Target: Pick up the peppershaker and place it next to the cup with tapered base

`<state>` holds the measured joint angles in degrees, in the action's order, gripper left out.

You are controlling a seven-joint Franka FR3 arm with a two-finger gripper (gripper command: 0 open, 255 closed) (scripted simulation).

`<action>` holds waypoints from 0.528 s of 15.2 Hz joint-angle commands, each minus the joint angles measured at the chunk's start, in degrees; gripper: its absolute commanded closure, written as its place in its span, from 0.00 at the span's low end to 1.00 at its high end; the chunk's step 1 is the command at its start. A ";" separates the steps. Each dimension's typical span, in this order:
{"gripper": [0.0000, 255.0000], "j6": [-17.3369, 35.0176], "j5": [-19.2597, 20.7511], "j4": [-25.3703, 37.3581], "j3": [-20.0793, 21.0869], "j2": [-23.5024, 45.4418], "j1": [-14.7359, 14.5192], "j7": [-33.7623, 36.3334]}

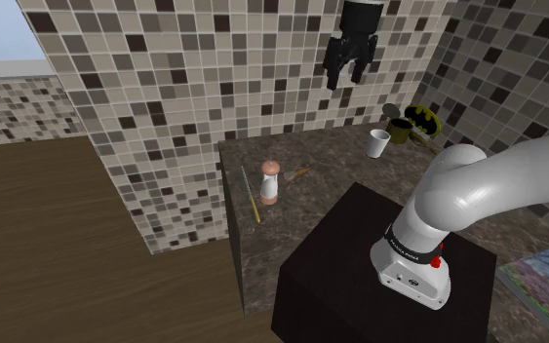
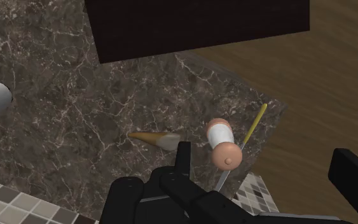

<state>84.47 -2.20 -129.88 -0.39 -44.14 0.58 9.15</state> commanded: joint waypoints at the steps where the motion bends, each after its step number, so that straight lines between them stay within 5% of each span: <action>1: 0.00 0.00 0.00 0.00 0.00 0.00 0.00 0.00; 8: 0.00 15.54 -0.56 -10.52 1.90 3.42 0.27 2.31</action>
<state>97.45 -2.56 -139.00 1.06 -41.48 0.89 10.91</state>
